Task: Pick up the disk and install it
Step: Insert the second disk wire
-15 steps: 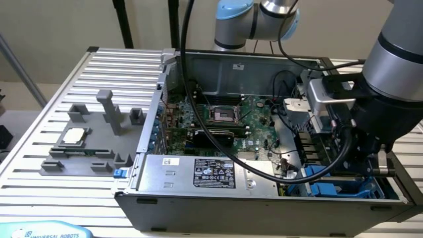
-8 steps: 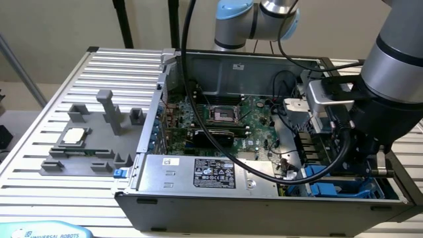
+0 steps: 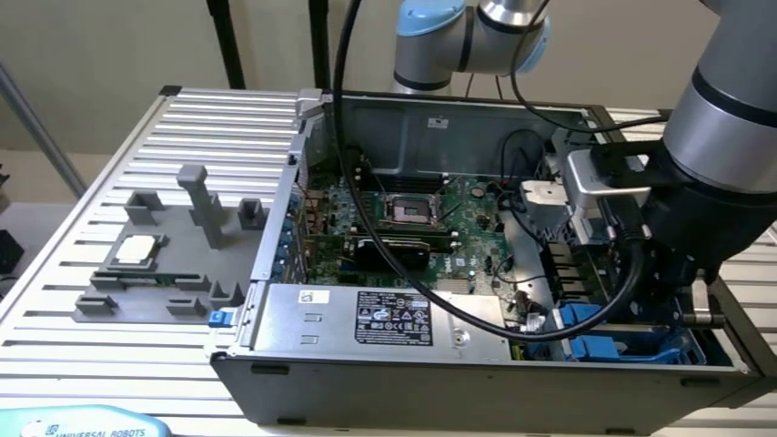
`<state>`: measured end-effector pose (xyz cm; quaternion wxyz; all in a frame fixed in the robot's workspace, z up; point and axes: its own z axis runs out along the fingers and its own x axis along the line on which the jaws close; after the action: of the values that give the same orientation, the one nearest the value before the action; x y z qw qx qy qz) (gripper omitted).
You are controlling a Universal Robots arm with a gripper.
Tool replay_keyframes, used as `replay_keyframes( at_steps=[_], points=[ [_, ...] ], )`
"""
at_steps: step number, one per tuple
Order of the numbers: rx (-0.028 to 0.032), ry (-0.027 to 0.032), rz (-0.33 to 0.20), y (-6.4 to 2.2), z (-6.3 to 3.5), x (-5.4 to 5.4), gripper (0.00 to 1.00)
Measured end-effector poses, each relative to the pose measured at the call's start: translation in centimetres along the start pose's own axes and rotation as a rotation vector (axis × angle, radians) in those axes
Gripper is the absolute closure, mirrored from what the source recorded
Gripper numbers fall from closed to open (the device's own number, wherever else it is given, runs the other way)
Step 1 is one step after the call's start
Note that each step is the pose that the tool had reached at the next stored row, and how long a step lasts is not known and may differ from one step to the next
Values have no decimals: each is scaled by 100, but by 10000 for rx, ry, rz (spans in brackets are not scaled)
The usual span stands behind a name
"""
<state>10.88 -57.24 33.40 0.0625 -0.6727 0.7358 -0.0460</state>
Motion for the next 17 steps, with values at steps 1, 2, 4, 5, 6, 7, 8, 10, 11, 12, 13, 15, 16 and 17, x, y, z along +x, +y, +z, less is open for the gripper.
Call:
replay_keyframes(
  at_steps=[1, 2, 4, 5, 6, 7, 8, 10, 11, 12, 13, 15, 16, 17],
  points=[
    [-1, -12, 3, -2, -19, 3, 76],
    [-1, -17, 4, -5, -44, 6, 76],
    [-2, -22, 4, 4, -86, 13, 76],
    [-2, -28, 4, 25, -98, 18, 76],
    [-3, -26, 4, 53, -110, 21, 76],
    [-2, -27, 5, 87, -121, 25, 76],
    [-2, -27, 5, 123, -131, 29, 76],
    [-3, -29, 4, 191, -148, 35, 76],
    [-1, -32, 2, 216, -151, 37, 76],
    [1, -31, 0, 217, -152, 38, 76],
    [1, -33, 0, 217, -151, 38, 76],
    [1, -33, -1, 216, -151, 38, 76],
    [1, -32, -1, 216, -152, 37, 76],
    [1, -32, -1, 216, -152, 37, 76]
  ],
)
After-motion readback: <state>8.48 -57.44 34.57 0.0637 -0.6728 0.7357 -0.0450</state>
